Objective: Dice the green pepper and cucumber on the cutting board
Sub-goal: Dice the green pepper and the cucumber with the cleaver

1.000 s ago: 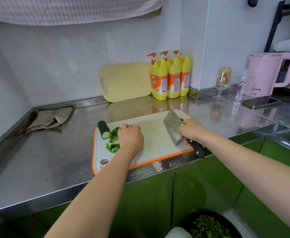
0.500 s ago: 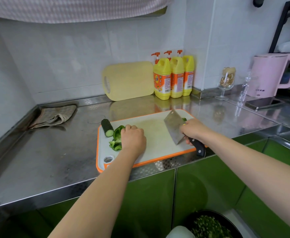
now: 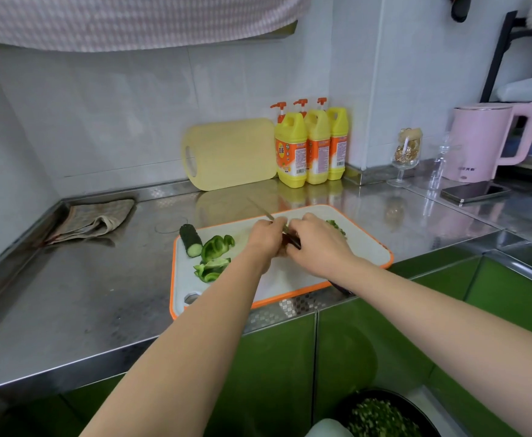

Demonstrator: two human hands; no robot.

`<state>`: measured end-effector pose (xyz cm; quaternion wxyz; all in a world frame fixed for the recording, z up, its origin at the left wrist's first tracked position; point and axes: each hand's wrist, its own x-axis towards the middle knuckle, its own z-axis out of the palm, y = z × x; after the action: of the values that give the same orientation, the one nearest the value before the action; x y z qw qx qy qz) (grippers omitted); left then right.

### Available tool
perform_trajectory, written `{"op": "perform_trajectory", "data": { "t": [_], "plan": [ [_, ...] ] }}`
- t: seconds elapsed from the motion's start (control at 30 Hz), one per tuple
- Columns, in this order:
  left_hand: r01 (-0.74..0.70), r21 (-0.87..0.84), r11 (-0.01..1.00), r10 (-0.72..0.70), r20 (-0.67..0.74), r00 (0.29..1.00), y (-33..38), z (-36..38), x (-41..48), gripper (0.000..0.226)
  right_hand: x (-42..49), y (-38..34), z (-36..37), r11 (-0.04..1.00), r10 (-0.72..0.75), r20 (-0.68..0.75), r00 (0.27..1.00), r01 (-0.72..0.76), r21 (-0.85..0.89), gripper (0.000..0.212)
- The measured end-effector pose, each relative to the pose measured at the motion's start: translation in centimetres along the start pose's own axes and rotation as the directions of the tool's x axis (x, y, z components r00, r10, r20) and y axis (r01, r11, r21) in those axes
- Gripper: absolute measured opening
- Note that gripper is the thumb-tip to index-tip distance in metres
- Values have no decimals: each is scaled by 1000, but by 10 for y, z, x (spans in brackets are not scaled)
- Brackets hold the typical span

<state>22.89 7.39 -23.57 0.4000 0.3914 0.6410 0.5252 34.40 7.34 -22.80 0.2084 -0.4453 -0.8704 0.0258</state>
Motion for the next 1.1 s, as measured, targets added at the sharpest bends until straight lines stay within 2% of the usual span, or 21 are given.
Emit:
{"op": "perform_trajectory", "data": {
  "t": [0.1,0.23,0.3,0.4,0.5,0.6,0.67,0.73,0.83,0.87,1.0,1.1],
  "plan": [
    [19,-94,995,-27,-87,996,-1,0,0,26,0,14,3,984,-13,24,1000,9,178,28],
    [57,-237,970,-74,-63,995,3,0,-5,20,5,43,4,902,132,-49,990,-99,421,36],
    [71,-244,967,-89,-65,994,3,0,-6,22,1,49,6,852,108,-8,994,-88,515,42],
    [84,-235,968,-103,-71,992,-1,3,-1,23,-7,39,11,865,-32,102,994,-24,502,43],
    [101,-258,961,-131,-102,986,-4,2,4,25,-6,30,19,841,30,188,982,-127,526,35],
    [111,-287,951,-148,-110,983,-7,0,8,25,-3,31,25,911,-1,173,985,-71,406,34],
    [114,-300,947,-154,-112,982,-8,-1,10,23,1,36,30,945,-41,162,986,-14,327,53],
    [116,-295,948,-158,-122,980,-10,-3,12,22,5,43,33,946,28,163,986,-79,315,61],
    [109,-282,953,-153,-138,979,-8,-7,12,23,10,53,36,906,207,177,962,-257,335,63],
    [110,-269,957,-152,-139,979,-8,-9,13,23,12,54,36,909,211,185,960,-262,323,66],
    [124,-220,968,-154,-128,980,-9,-12,16,22,18,37,29,932,39,187,982,-103,347,66],
    [118,-235,965,-145,-102,984,-9,-13,16,25,18,22,30,940,-83,193,978,12,342,49]
  ]
}}
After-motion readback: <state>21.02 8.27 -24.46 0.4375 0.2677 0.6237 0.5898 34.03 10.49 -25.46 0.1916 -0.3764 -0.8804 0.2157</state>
